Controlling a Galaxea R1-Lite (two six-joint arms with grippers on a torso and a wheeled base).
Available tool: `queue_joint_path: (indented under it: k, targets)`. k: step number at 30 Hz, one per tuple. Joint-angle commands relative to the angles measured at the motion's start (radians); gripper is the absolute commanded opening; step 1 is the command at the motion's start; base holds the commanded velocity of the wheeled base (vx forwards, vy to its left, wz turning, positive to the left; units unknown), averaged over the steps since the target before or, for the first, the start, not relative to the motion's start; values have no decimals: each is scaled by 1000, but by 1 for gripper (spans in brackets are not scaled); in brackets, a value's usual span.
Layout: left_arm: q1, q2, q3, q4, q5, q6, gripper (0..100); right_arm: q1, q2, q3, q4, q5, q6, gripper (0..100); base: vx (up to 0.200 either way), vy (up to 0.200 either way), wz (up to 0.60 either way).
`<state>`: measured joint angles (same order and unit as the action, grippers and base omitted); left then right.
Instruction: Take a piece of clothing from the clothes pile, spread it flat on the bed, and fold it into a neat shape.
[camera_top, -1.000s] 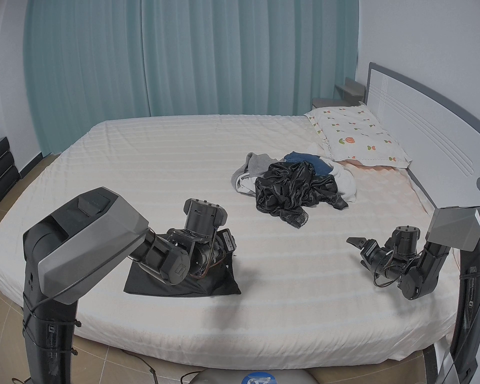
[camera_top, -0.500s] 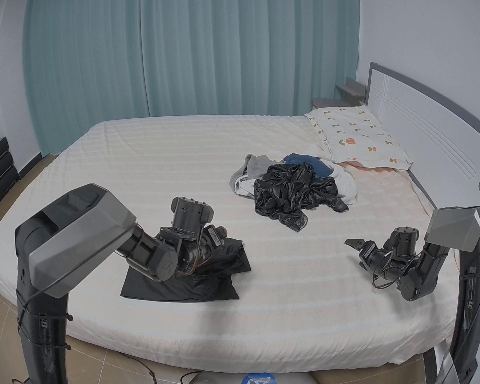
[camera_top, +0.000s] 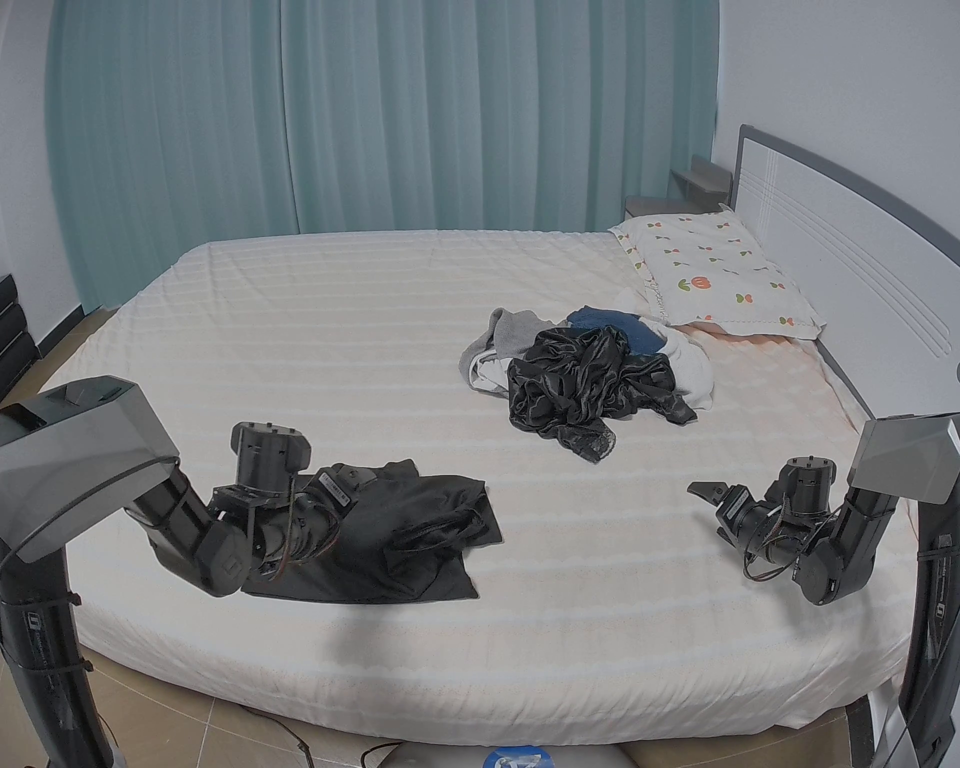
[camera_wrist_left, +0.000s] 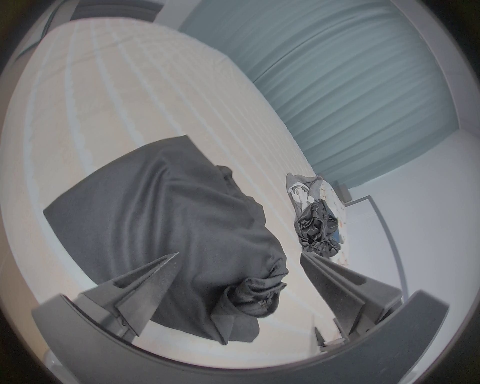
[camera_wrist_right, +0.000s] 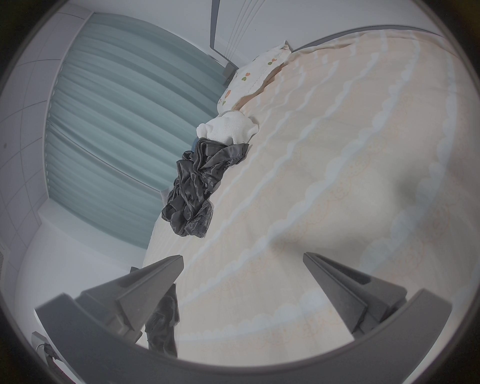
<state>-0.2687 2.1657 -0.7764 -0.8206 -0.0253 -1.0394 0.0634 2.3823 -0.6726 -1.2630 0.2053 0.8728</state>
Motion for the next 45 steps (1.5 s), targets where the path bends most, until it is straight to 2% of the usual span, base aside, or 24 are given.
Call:
queue_joint_path:
  k: [1, 18, 45]
  targets:
    - [66, 0, 104, -74, -84, -51, 100, 18, 0, 19, -1, -1, 0, 100, 0, 0, 0]
    - [146, 3, 132, -83, -134, -54, 100, 30, 6, 27, 1, -3, -3, 100, 0, 188, 0]
    - [169, 16, 111, -86, -151, -53, 100, 46, -51, 28, -10, -6, -5, 100, 0, 200, 0]
